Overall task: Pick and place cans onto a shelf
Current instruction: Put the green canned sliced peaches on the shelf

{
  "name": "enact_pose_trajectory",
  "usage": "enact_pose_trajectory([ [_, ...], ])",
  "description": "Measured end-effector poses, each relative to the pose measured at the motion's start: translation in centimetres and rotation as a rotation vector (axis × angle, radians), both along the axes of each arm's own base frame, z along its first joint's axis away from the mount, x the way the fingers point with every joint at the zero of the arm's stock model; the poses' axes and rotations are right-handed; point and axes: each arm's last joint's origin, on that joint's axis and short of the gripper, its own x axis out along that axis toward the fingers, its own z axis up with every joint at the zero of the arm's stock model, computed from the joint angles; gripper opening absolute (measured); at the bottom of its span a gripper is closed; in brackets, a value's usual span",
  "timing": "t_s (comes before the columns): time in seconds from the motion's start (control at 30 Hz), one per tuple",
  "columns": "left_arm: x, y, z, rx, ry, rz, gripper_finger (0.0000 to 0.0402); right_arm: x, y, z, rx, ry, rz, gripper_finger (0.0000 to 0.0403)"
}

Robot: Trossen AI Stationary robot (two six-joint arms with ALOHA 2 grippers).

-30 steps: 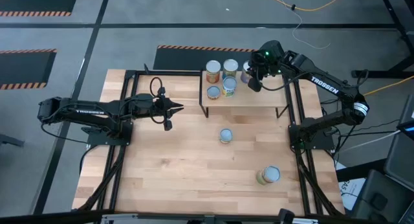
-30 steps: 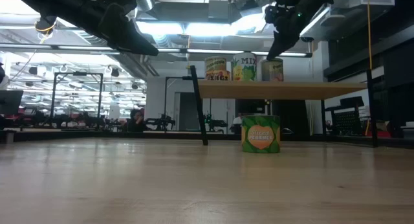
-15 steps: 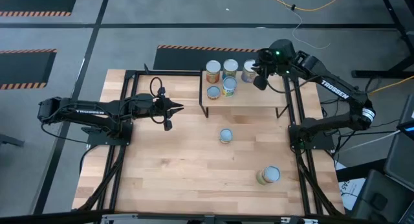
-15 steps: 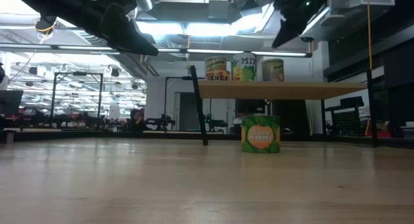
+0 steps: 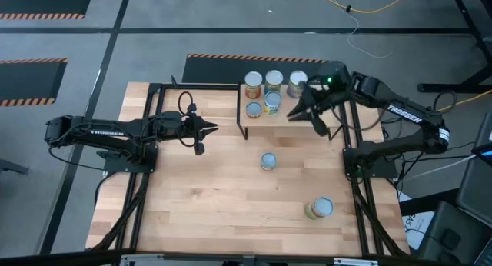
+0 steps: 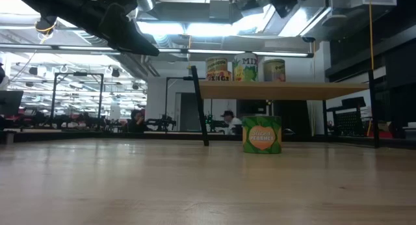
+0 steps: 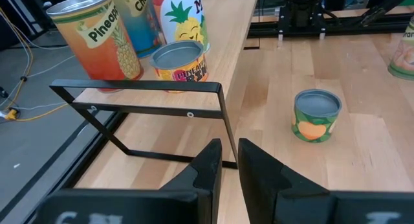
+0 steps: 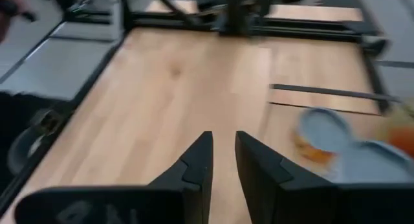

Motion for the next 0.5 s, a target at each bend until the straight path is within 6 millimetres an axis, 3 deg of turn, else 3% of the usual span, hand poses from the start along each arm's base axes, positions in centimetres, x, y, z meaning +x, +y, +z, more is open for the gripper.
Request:
enact_pose_trajectory([
  [0.27, 0.0, 0.0, 0.0, 0.0, 0.0, 0.0, 0.0044, 1.5, 4.3, -0.4, 0.054, 0.072, 0.093, 0.0072],
  [0.5, 0.0, 0.0, 0.0, -0.001, -0.001, 0.0, 0.0044, 2.4, 6.3, -0.9, 0.166, 0.158, -0.013, 0.0072],
])
